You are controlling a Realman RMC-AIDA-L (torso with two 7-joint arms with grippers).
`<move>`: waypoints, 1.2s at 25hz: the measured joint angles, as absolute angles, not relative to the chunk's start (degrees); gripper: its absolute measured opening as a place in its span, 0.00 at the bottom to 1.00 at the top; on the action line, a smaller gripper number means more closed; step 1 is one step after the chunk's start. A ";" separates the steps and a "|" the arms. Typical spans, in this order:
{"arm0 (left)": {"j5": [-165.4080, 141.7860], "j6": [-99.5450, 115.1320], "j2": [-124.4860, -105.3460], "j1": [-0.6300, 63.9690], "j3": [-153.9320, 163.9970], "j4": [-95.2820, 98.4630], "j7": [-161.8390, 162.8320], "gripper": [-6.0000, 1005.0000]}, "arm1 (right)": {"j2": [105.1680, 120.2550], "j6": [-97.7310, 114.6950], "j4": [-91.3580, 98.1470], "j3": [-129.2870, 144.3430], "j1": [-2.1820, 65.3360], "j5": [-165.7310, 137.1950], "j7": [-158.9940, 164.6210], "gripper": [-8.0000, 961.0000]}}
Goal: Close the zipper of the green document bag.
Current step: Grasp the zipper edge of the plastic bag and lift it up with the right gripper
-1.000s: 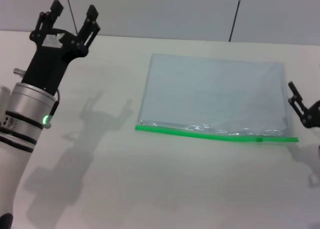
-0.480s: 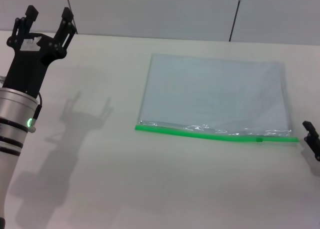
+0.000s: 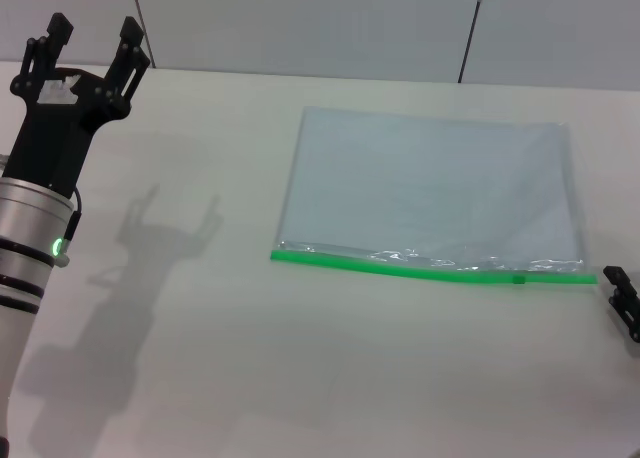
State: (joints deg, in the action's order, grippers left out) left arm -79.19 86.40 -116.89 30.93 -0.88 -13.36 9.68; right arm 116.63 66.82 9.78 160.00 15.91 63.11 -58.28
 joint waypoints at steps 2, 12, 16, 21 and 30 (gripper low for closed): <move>-79.19 86.40 -116.89 30.93 -0.88 -13.35 9.67 0.83 | 116.63 66.65 9.79 159.98 15.80 63.11 -59.39 0.72; -79.18 86.77 -116.89 30.94 -0.88 -13.35 9.72 0.83 | 116.63 63.74 11.72 160.19 15.90 63.19 -62.67 0.72; -79.18 86.82 -116.89 30.94 -0.88 -13.36 9.76 0.83 | 116.62 62.90 12.60 160.13 16.11 63.23 -64.00 0.72; -79.18 86.84 -116.89 30.95 -0.88 -13.36 9.94 0.83 | 116.63 62.22 14.08 160.50 16.75 62.77 -64.97 0.72; -79.19 86.84 -116.89 31.12 -0.87 -13.36 10.18 0.83 | 116.56 59.89 17.07 160.63 18.50 62.69 -66.69 0.72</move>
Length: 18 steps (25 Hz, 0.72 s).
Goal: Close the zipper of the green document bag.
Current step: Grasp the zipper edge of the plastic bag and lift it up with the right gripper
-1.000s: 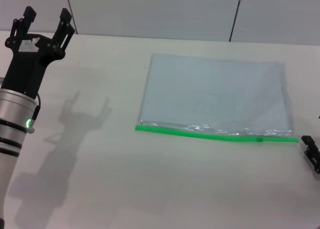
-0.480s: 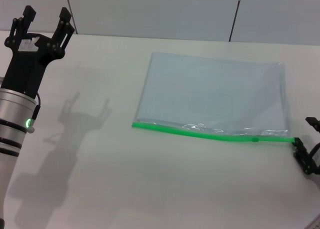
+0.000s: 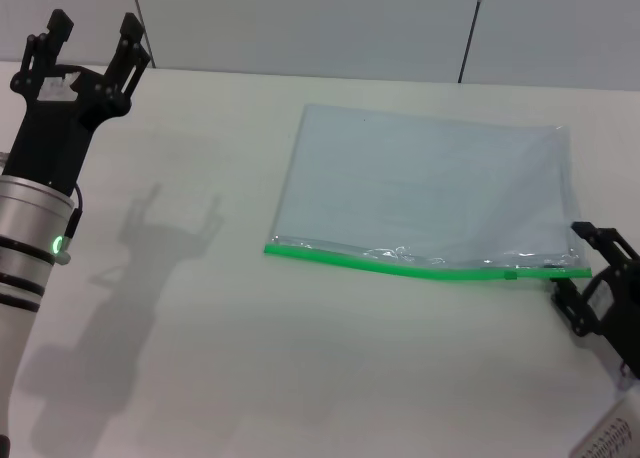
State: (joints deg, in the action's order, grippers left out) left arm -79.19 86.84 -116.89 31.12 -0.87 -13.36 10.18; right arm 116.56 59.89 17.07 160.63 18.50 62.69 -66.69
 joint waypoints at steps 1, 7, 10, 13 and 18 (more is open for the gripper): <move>-79.19 86.84 -116.89 31.16 -0.84 -13.36 10.19 0.83 | 116.55 59.41 17.22 160.66 18.98 62.68 -66.70 0.72; -79.34 86.84 -116.89 31.38 -0.79 -13.46 10.20 0.83 | 116.54 56.55 17.99 160.75 21.45 62.65 -66.74 0.72; -79.41 86.85 -116.89 31.54 -0.73 -13.55 10.20 0.83 | 116.54 55.02 18.07 160.75 22.57 62.78 -66.93 0.72; -79.50 86.88 -116.91 31.82 -0.49 -13.62 10.20 0.83 | 116.55 53.13 18.14 160.54 23.40 62.94 -68.07 0.72; -79.60 86.92 -116.97 31.98 -0.29 -13.72 10.17 0.83 | 116.58 50.68 19.00 160.12 23.82 63.16 -70.84 0.71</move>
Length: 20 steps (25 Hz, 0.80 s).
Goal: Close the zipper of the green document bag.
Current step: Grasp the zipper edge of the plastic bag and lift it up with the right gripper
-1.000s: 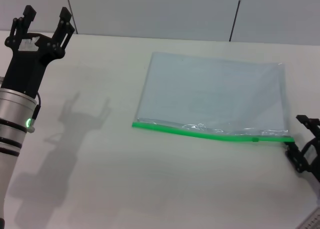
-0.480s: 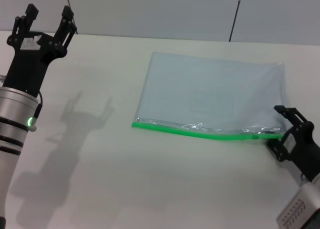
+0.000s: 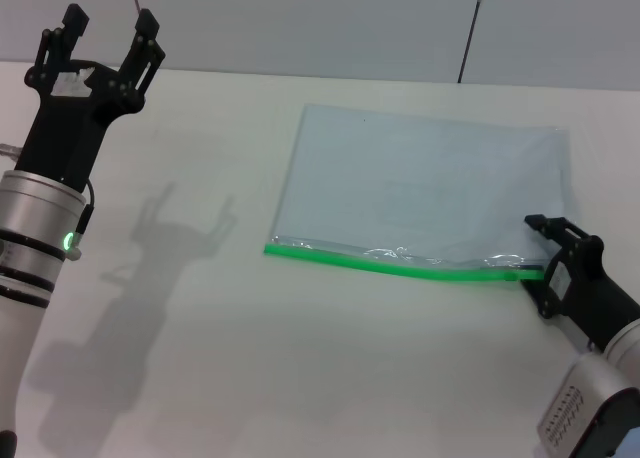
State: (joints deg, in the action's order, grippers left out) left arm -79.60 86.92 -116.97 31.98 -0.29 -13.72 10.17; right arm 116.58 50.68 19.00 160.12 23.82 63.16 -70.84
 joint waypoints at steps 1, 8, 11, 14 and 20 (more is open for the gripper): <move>-79.61 86.93 -116.97 31.98 -0.27 -13.72 10.18 0.83 | 116.59 50.39 19.23 160.13 23.85 63.15 -70.94 0.71; -79.70 86.86 -116.99 31.99 -0.26 -13.66 9.74 0.83 | 116.64 51.26 20.81 160.46 23.68 63.10 -72.46 0.46; -79.71 86.90 -116.99 31.92 -0.26 -13.64 9.74 0.83 | 116.63 54.12 22.51 160.18 23.13 63.10 -73.95 0.31; -79.71 86.93 -116.99 31.83 -0.26 -13.58 9.74 0.83 | 116.63 56.08 23.55 160.10 23.20 63.10 -74.16 0.22; -79.73 86.39 -116.98 32.37 0.41 -13.51 9.71 0.83 | 116.63 55.96 24.00 160.21 23.63 63.10 -74.79 0.12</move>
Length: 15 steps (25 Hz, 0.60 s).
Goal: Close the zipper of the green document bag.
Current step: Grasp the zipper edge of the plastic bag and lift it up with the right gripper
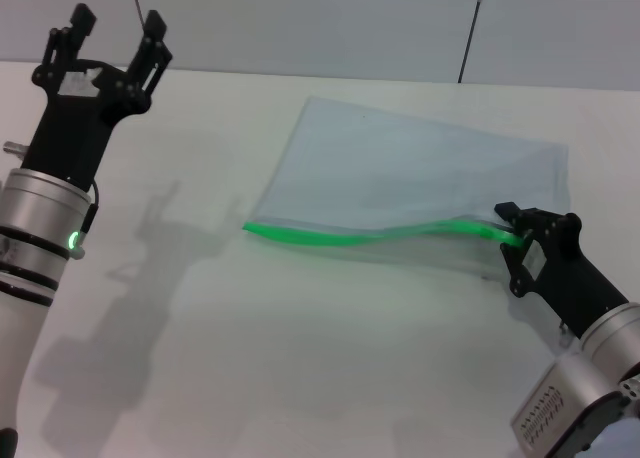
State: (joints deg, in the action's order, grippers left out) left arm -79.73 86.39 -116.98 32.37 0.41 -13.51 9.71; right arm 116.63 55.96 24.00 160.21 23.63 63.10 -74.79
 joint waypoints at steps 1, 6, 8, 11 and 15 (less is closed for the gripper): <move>-79.73 86.20 -116.96 32.56 1.11 -13.48 9.69 0.83 | 116.63 55.92 24.15 160.30 23.69 63.09 -74.91 0.11; -79.79 83.07 -116.91 34.85 7.68 -12.80 8.21 0.83 | 116.63 55.81 24.66 160.52 23.87 62.85 -74.97 0.07; -79.81 82.28 -116.90 35.56 9.57 -12.68 7.40 0.83 | 116.62 56.01 24.88 160.56 24.13 62.74 -75.15 0.07; -79.90 80.64 -116.94 37.41 16.29 -12.66 3.31 0.83 | 116.58 56.19 26.09 160.59 24.43 62.65 -76.60 0.07; -82.40 79.80 -117.12 39.13 23.19 -12.88 -1.39 0.83 | 116.54 56.19 27.43 160.58 25.28 62.62 -77.88 0.07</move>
